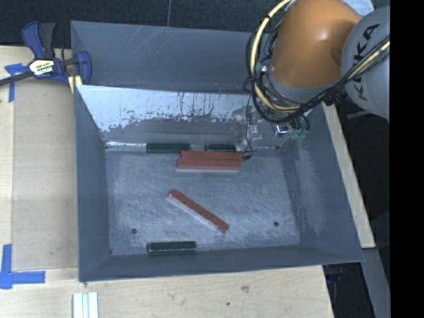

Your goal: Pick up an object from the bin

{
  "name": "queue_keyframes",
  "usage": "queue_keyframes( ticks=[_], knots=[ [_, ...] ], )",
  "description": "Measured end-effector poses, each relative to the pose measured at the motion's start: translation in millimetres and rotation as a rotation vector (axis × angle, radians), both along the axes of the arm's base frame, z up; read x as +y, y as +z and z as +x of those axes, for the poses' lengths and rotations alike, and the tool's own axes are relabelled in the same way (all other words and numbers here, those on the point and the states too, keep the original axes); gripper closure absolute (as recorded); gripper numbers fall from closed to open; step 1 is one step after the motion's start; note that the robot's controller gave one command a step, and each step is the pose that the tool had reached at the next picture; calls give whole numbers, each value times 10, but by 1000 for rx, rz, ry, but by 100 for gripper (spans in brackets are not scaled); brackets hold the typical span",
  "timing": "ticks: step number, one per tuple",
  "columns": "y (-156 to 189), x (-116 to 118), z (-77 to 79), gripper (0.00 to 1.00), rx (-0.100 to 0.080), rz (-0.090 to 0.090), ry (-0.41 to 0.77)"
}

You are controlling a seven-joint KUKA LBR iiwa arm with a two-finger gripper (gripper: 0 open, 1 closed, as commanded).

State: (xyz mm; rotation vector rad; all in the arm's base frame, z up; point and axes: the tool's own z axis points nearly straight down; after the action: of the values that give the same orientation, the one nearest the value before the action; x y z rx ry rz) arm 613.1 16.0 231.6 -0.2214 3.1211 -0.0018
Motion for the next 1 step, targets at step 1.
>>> queue_keyframes(
  ticks=[1],
  knots=[
    [-46, 2, -16, 0, 8, 0, 0]
  ],
)
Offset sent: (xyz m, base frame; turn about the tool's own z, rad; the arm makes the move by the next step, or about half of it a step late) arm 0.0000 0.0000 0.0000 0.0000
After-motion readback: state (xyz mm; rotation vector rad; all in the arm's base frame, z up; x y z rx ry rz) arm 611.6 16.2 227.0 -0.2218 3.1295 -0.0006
